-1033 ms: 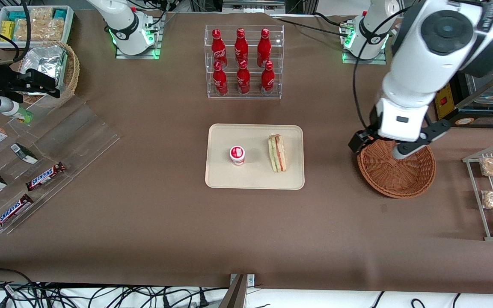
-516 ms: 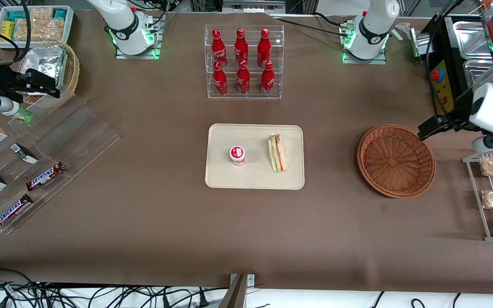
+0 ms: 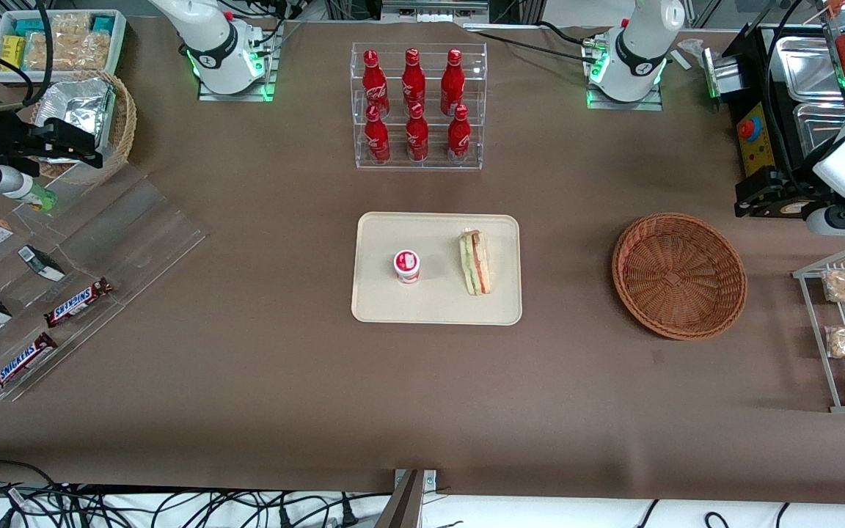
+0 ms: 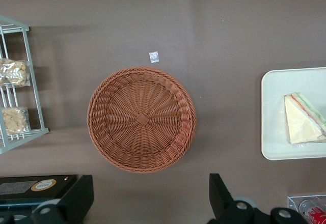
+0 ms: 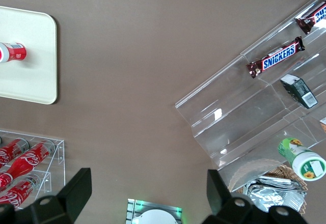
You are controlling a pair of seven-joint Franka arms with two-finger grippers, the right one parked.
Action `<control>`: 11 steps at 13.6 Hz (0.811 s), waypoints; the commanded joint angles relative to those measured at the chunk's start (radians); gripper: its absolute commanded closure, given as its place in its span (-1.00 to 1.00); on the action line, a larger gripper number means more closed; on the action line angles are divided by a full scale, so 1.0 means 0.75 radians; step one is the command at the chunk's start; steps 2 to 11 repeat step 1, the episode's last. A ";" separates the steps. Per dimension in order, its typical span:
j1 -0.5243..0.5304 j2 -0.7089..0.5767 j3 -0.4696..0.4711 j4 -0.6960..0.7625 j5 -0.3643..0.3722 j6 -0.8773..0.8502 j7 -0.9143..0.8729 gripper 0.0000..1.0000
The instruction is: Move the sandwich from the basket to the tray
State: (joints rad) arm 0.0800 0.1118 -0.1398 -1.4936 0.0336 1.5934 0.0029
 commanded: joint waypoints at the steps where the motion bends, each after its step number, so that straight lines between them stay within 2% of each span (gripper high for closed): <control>1: 0.002 -0.035 -0.004 -0.025 -0.028 -0.010 0.039 -1.00; 11: 0.002 -0.035 -0.004 -0.025 -0.028 -0.010 0.039 -1.00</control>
